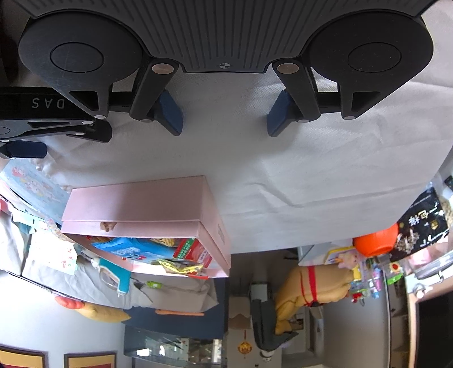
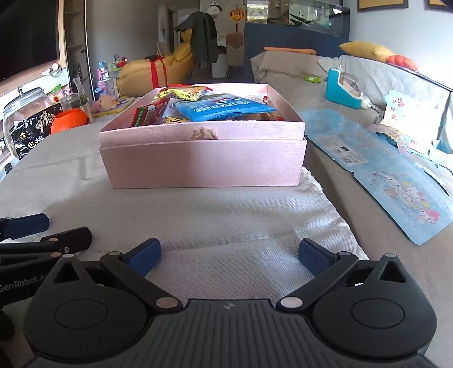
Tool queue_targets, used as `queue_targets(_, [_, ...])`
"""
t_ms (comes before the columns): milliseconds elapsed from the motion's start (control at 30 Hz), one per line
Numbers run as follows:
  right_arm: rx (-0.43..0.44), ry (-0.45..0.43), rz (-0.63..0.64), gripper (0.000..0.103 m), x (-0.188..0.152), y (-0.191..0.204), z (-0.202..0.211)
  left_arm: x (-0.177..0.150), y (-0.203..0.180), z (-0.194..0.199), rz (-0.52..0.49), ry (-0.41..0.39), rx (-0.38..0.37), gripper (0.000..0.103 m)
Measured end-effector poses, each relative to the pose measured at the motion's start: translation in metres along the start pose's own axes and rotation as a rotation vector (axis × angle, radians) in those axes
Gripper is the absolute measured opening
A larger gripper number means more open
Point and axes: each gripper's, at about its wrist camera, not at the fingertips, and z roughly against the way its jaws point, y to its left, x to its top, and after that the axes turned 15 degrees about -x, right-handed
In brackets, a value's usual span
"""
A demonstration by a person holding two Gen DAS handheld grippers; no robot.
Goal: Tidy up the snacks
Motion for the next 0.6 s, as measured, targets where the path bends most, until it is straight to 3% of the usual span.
queue_targets(600, [0.0,0.0,0.0,0.103,0.0001,0.0004,-0.0002,0.0008,-0.0009,-0.0015,-0.002,0.001,0.002,0.072])
